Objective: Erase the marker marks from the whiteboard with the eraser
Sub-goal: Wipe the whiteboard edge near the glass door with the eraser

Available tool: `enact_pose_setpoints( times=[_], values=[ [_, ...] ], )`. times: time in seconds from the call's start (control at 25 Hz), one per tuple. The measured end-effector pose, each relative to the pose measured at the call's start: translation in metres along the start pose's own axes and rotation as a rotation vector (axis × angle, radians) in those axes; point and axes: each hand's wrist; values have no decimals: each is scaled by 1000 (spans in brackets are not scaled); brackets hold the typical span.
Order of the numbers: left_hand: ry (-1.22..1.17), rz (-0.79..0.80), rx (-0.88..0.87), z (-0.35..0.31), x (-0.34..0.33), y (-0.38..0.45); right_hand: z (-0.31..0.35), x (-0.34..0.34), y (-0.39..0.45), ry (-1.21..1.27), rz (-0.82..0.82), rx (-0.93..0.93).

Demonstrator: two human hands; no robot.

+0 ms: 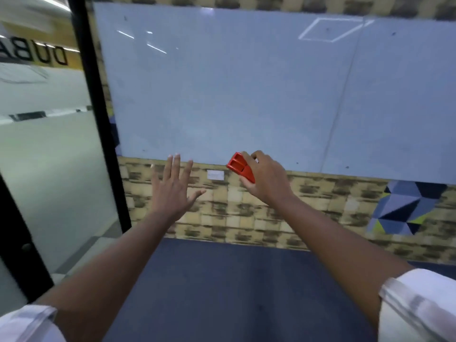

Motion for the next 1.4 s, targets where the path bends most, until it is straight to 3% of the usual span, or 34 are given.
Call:
enact_pose_setpoints(
  times=[0.44, 0.84, 1.08, 1.4],
  values=[
    [147, -256, 196, 196, 56, 105, 96, -55, 200, 128, -356, 226],
    [279, -458, 173, 288, -17, 257, 96, -165, 378, 158, -642, 362],
    [314, -509, 210, 350, -80, 338, 108, -249, 492, 148, -629, 400],
    [313, -576, 192, 488, -149, 415, 189, -362, 615, 69, -600, 458]
  ],
)
Point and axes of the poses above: each hand's wrist, its own y-axis towards the middle knuckle, its own x-axis out of the back of the hand, z = x × y, and after that the axes turned 6 degrees about -z, right-handed
